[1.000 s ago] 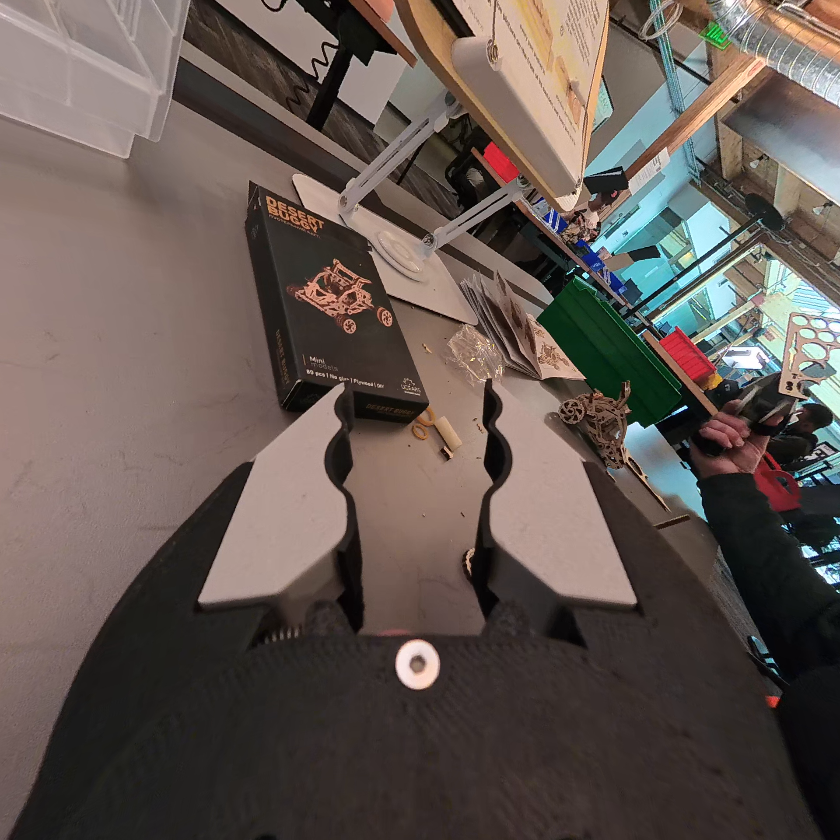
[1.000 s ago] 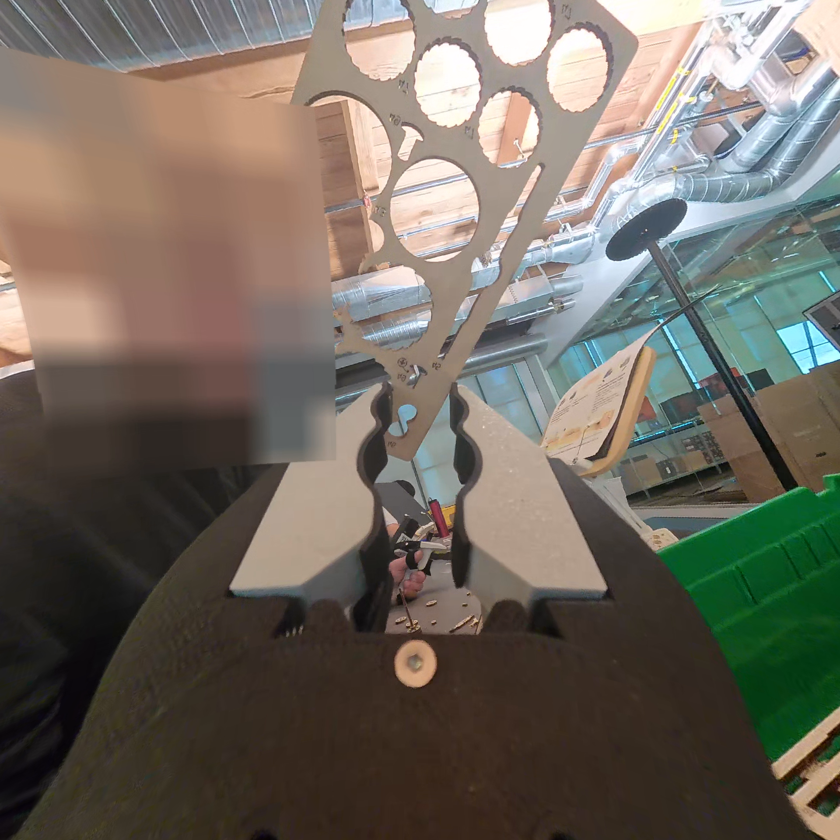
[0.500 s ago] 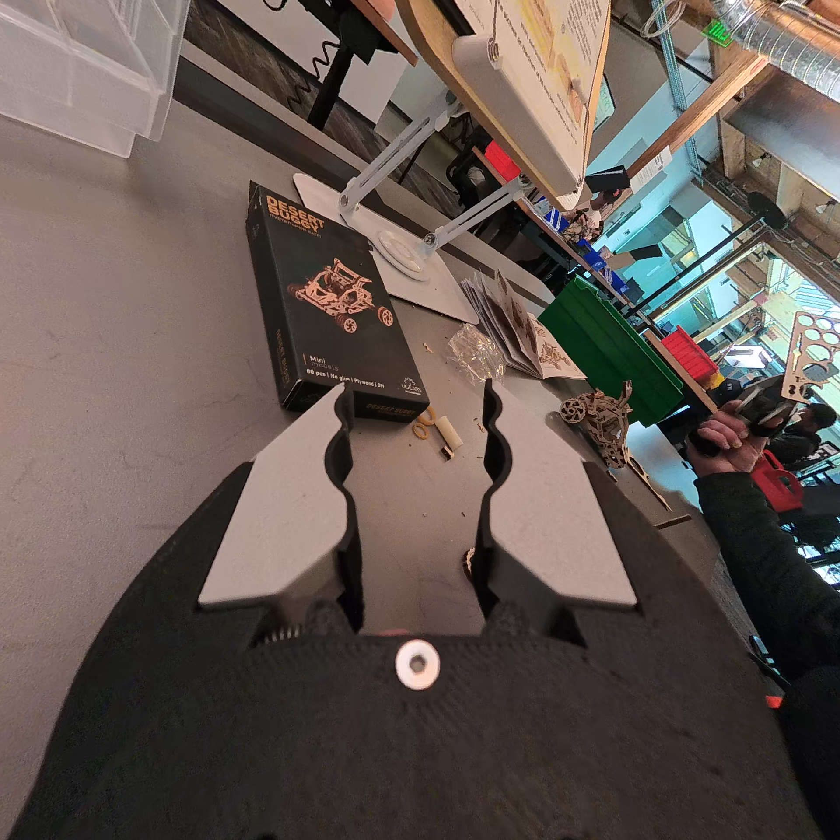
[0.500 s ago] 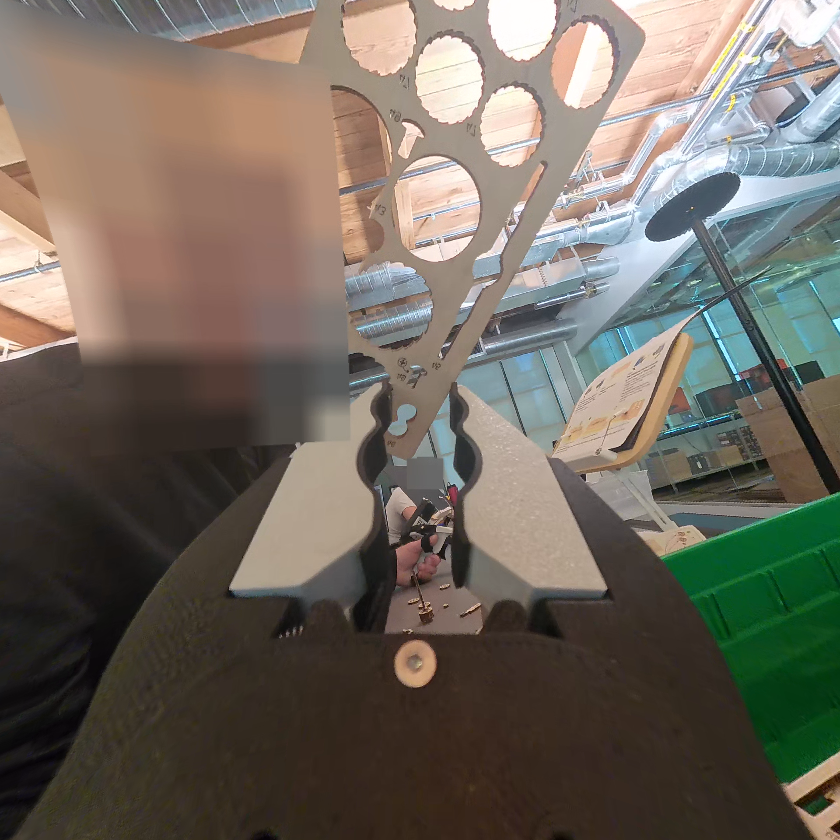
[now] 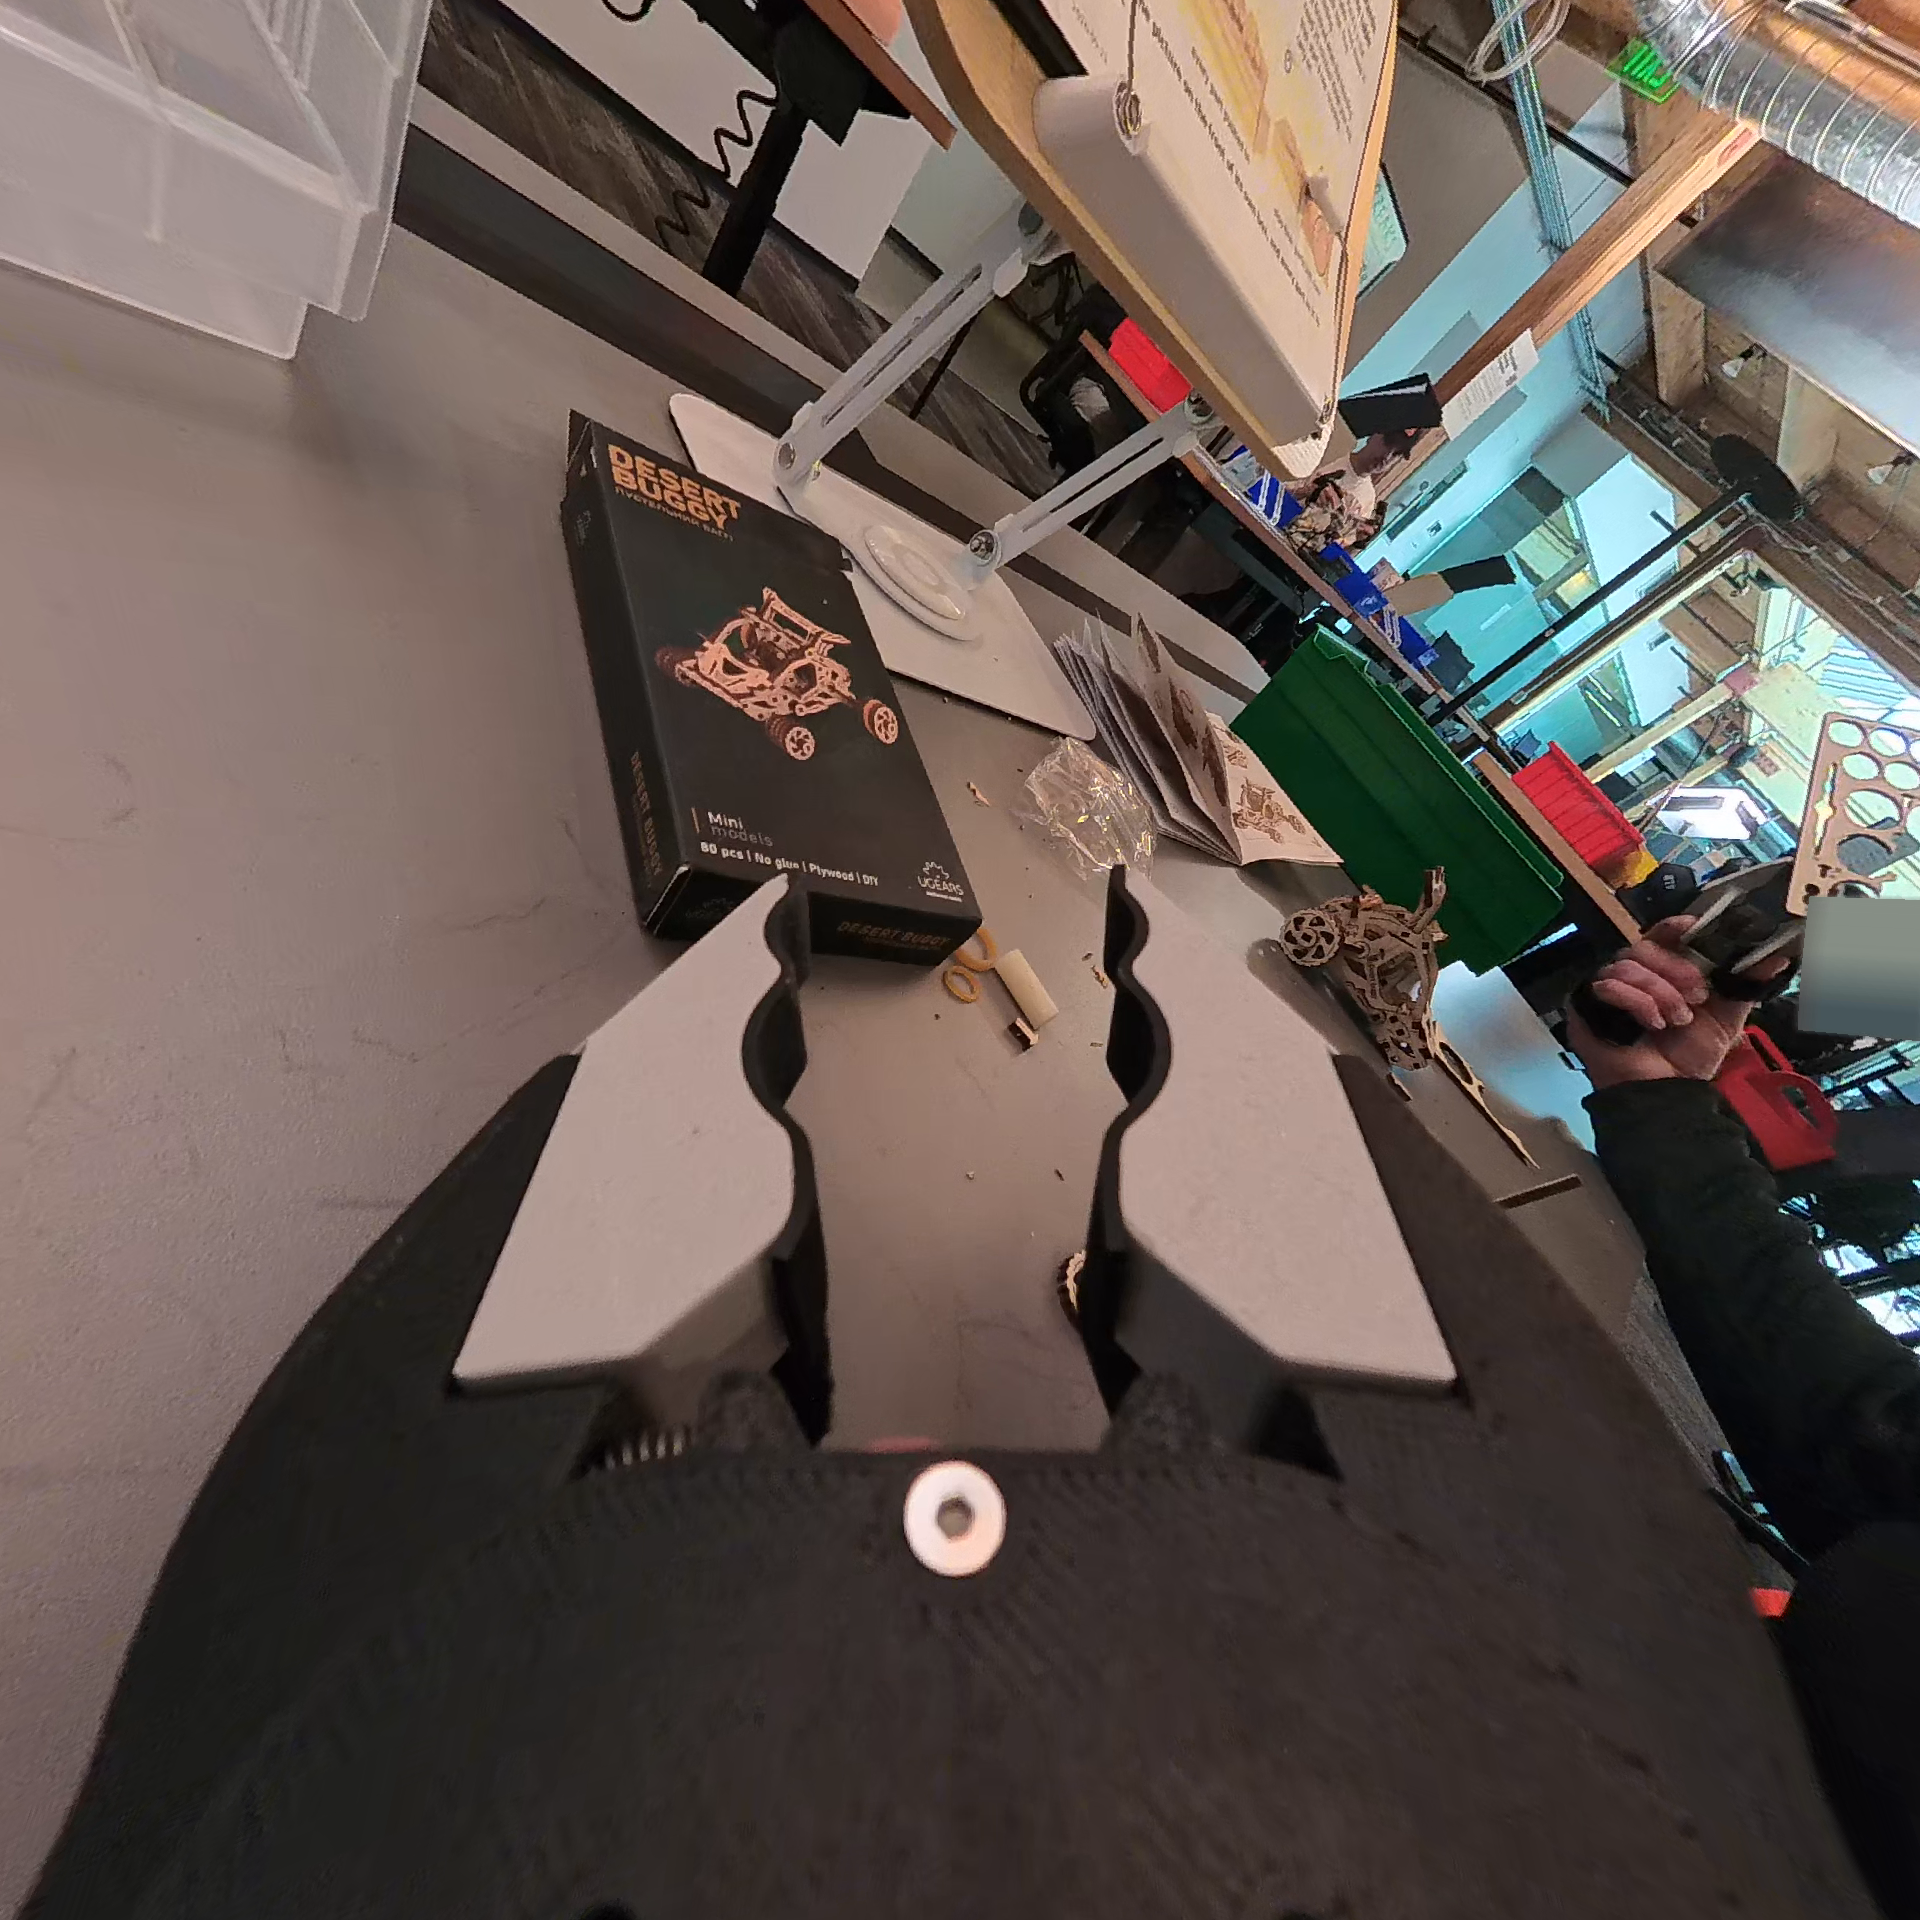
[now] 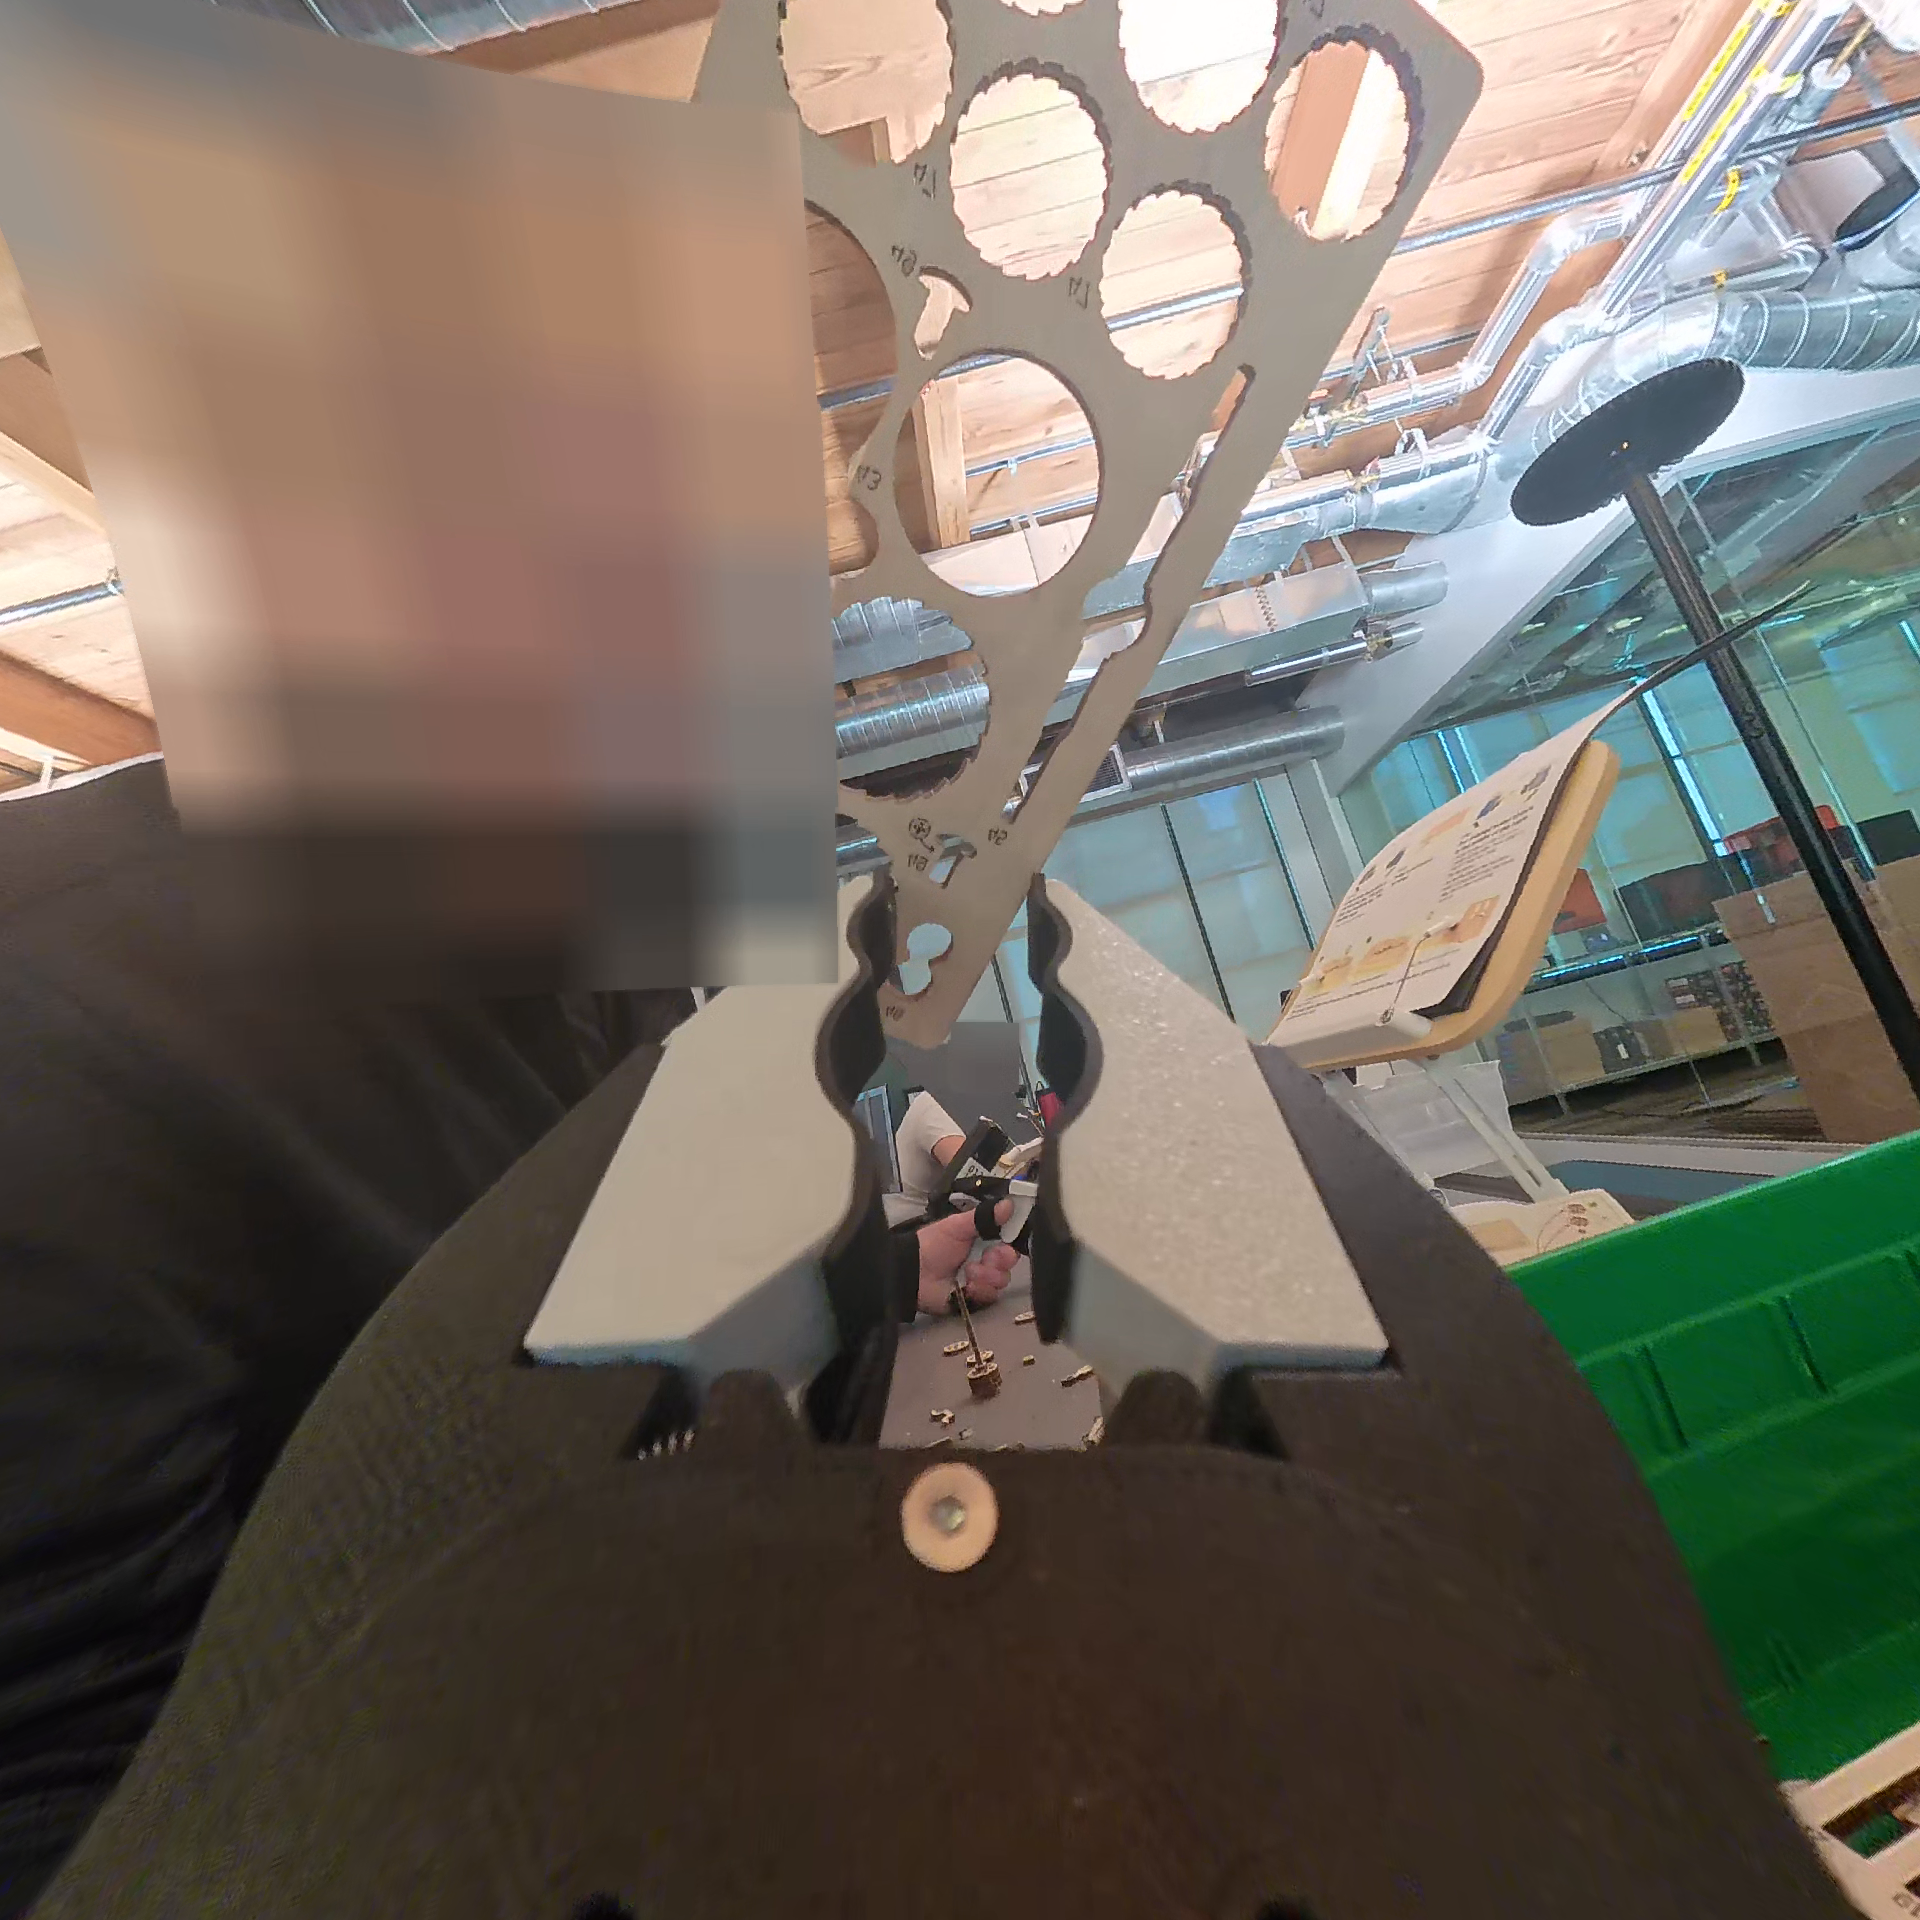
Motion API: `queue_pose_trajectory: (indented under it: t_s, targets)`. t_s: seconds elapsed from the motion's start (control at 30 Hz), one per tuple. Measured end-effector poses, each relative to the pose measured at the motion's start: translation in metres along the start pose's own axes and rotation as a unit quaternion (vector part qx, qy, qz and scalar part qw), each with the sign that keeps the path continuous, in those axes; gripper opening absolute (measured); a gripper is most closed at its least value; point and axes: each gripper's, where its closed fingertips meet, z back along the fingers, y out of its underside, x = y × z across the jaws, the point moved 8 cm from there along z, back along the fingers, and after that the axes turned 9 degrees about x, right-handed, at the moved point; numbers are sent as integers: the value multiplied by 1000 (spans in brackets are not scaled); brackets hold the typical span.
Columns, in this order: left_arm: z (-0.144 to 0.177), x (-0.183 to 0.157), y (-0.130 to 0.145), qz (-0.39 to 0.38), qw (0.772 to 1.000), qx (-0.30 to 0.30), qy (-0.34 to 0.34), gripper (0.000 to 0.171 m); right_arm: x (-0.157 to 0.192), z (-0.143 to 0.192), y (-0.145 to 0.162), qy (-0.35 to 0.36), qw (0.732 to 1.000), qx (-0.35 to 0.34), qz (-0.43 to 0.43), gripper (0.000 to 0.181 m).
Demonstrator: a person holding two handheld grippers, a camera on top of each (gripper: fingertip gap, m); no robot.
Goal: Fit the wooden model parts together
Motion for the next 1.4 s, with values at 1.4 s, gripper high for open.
queue_pose_trajectory:
  t_s: [1.4]
  targets:
    - [-11,4,4,16,998,58,-14,56,14,68,-40,114,990,20,82,23]
